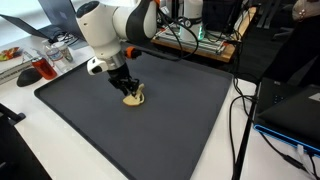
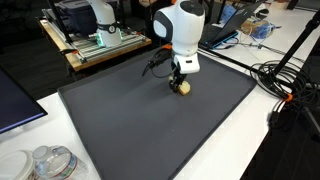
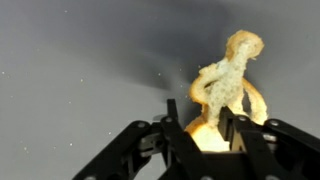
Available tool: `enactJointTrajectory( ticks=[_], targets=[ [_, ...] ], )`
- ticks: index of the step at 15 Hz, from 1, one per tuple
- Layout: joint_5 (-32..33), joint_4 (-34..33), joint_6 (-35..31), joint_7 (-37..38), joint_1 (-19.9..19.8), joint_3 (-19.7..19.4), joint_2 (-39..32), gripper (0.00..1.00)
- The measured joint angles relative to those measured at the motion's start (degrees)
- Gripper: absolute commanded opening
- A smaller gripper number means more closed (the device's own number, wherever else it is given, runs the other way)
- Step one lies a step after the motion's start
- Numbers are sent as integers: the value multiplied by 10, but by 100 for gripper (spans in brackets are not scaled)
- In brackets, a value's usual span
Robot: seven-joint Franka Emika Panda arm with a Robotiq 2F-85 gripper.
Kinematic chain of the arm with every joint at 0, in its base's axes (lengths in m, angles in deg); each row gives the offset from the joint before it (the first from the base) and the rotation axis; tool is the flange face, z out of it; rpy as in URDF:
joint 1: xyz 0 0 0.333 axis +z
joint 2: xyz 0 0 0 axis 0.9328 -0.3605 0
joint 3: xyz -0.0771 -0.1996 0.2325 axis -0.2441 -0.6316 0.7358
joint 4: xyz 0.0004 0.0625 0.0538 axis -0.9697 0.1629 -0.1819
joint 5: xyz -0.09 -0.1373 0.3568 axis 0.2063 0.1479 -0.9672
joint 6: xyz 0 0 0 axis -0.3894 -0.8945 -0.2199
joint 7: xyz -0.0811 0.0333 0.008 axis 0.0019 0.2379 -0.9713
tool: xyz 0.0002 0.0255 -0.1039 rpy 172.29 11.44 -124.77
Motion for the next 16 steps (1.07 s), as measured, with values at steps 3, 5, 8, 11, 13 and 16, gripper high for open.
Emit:
enactJointTrajectory(
  ticks=[3,5,8,11,13,16],
  targets=[
    [0,0,5,3,0,0,12,96],
    [1,0,12,7,1,-1,20,100],
    [2,1,32,10,1,-4,26,100],
    [-9,3,35,10,-10,2,31,100],
    [-23,6,35,8,-18,-1,34,100],
    [-48,7,35,4,-38,3,38,100]
  ],
)
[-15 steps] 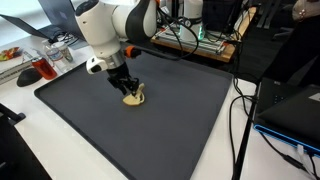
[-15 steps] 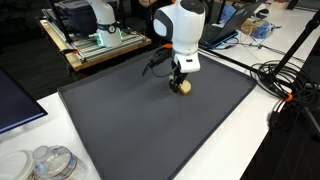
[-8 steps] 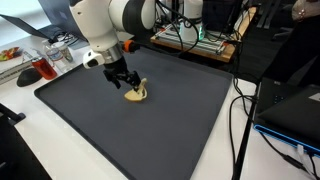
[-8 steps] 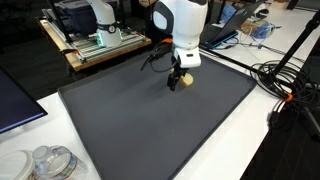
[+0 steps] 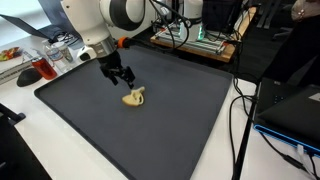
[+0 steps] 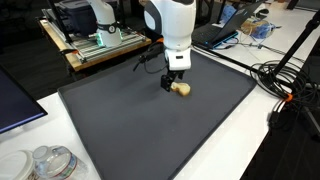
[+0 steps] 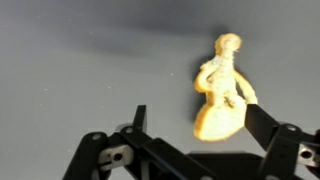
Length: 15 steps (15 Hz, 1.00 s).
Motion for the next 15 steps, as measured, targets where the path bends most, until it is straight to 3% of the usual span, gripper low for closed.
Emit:
enactJointTrajectory(
  ticks=[7,15],
  targets=[
    [-5,0,7,36,4,-14,2,100],
    [109,-17,78,186,119,-45,24,100]
  ],
)
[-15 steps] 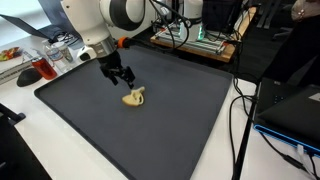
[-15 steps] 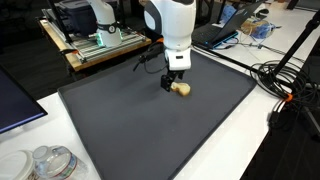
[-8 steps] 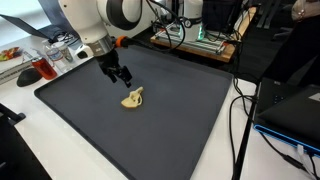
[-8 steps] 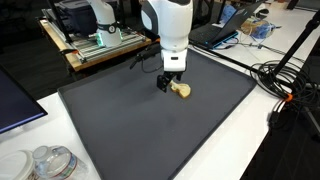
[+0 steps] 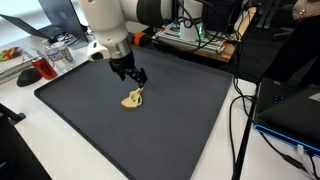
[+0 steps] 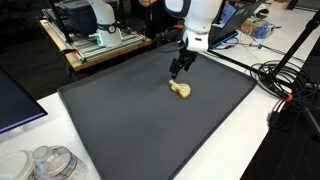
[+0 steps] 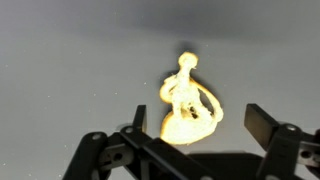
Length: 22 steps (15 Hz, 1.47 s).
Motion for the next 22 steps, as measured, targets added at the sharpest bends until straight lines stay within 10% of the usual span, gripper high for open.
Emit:
enactJointTrajectory(
  ticks=[11,22],
  targets=[
    [176,-114,139,167,121,-25,-48,100],
    [210,-128,167,227,167,-28,-96,100]
  ],
)
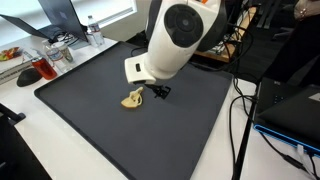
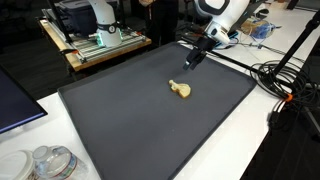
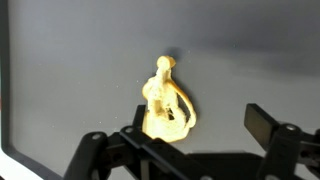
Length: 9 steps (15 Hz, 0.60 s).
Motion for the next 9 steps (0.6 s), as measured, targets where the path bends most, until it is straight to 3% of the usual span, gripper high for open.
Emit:
enactJointTrajectory(
  ticks=[9],
  targets=[
    [106,-36,27,91,65,-15,-39,100]
  ],
)
